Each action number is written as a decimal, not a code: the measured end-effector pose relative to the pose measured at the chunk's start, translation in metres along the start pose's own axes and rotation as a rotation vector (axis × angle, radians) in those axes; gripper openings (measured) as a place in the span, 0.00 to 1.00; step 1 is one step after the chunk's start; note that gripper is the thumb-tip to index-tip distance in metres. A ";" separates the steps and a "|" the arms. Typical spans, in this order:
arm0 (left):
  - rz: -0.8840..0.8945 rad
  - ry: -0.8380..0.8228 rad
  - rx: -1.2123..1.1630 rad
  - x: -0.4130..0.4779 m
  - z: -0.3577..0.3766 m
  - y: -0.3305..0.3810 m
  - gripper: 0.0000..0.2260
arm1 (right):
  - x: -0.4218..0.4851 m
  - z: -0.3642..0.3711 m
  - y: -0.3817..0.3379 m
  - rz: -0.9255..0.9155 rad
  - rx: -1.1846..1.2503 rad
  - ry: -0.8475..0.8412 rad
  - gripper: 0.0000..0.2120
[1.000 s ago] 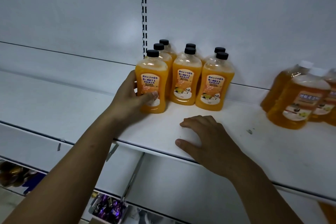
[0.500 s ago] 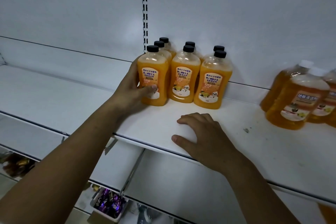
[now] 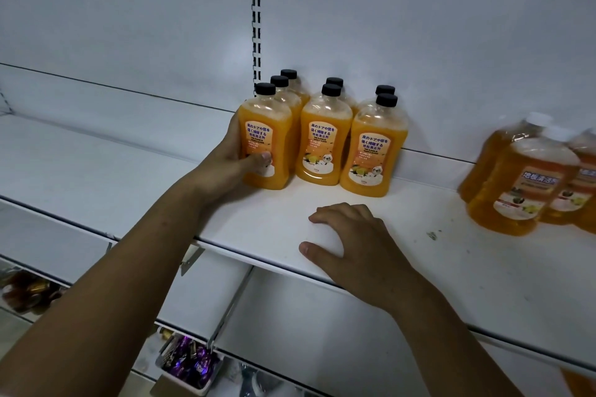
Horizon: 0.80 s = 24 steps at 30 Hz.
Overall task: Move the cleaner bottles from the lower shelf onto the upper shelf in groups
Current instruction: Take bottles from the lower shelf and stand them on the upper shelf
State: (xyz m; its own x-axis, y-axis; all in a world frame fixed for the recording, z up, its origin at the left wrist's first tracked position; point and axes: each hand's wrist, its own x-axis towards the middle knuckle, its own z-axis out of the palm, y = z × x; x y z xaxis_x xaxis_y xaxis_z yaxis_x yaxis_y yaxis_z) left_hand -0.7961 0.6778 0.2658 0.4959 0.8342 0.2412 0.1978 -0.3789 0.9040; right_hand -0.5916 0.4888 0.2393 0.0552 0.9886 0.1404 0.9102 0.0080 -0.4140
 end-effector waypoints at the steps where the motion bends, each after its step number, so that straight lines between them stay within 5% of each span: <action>1: -0.002 0.007 -0.002 0.000 0.001 0.001 0.35 | 0.000 0.000 0.000 -0.002 0.003 0.004 0.33; 6: -0.022 0.035 -0.010 -0.012 0.007 0.010 0.34 | -0.001 0.000 0.000 0.000 0.010 0.013 0.33; 11: -0.052 0.145 0.359 -0.053 0.011 0.024 0.40 | 0.000 0.000 -0.002 0.018 0.002 0.016 0.33; 15: 0.063 0.238 0.445 -0.108 0.021 0.022 0.33 | -0.001 -0.001 -0.003 0.011 -0.002 0.021 0.28; 20: 0.169 0.039 0.581 -0.135 0.043 0.013 0.33 | -0.005 -0.006 -0.010 0.024 0.086 0.066 0.22; 24: 0.289 -0.098 0.694 -0.136 0.057 0.013 0.33 | -0.028 -0.009 -0.007 0.011 0.190 0.330 0.14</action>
State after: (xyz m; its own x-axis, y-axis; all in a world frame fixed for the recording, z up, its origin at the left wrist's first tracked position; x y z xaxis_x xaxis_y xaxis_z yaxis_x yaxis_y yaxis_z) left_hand -0.8126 0.5363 0.2245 0.6755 0.6364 0.3725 0.5196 -0.7692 0.3720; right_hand -0.5958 0.4597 0.2459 0.2216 0.8873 0.4045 0.8182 0.0565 -0.5721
